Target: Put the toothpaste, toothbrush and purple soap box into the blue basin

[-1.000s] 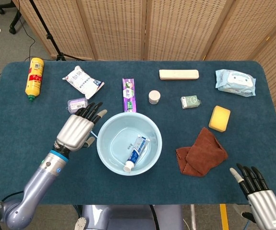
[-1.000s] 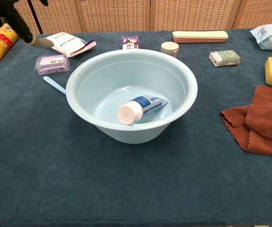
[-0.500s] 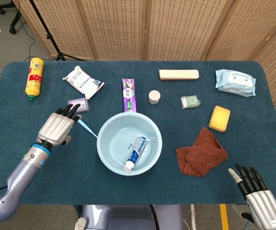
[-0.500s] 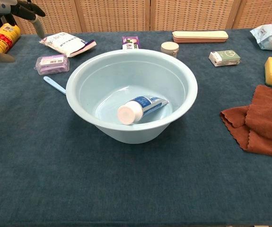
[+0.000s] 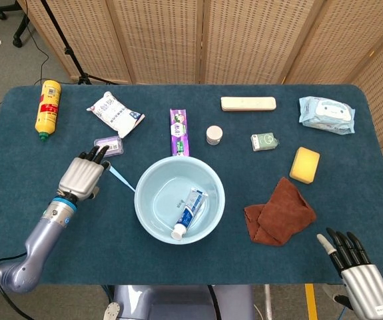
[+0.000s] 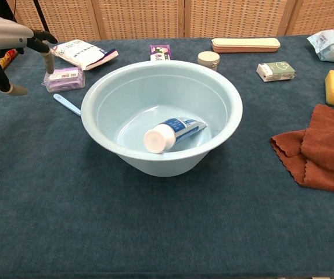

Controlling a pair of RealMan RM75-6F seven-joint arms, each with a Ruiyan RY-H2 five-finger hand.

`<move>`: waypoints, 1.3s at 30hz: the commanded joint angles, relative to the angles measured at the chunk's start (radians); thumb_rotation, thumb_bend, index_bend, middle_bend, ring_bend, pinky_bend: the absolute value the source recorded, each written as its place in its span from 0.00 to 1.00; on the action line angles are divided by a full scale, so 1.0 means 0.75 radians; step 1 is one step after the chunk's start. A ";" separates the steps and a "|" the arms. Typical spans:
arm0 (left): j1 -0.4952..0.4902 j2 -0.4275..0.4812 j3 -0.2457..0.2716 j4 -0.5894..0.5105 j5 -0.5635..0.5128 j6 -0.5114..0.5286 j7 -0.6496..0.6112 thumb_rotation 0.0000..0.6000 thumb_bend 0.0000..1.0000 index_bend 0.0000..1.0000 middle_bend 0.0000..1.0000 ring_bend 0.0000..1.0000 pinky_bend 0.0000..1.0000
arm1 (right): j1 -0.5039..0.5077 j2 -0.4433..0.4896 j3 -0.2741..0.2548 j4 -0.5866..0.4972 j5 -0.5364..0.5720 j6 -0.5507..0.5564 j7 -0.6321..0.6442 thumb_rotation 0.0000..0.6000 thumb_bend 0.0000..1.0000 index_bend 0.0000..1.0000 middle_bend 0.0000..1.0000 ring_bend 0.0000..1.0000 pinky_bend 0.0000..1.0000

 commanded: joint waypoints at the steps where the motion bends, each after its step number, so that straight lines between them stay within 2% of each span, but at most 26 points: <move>1: -0.006 -0.085 0.001 0.090 -0.019 0.021 -0.012 1.00 0.30 0.36 0.00 0.00 0.21 | 0.001 -0.001 0.000 0.001 0.001 -0.001 0.000 1.00 0.13 0.00 0.00 0.00 0.00; 10: -0.012 -0.241 0.003 0.260 -0.005 0.044 -0.023 1.00 0.31 0.38 0.00 0.00 0.21 | 0.003 -0.004 0.004 0.005 0.010 -0.006 0.000 1.00 0.13 0.00 0.00 0.00 0.00; 18: -0.018 -0.360 -0.020 0.394 0.006 0.043 -0.062 1.00 0.31 0.45 0.00 0.00 0.21 | 0.007 -0.009 0.011 0.010 0.026 -0.012 0.001 1.00 0.13 0.00 0.00 0.00 0.00; 23: -0.024 -0.389 -0.025 0.439 0.020 0.039 -0.061 1.00 0.31 0.46 0.00 0.00 0.21 | 0.007 -0.010 0.011 0.013 0.026 -0.011 0.002 1.00 0.13 0.00 0.00 0.00 0.00; 39: -0.061 -0.519 -0.053 0.568 -0.059 -0.005 -0.008 1.00 0.31 0.48 0.00 0.00 0.21 | 0.008 -0.009 0.015 0.017 0.034 -0.002 0.020 1.00 0.13 0.00 0.00 0.00 0.00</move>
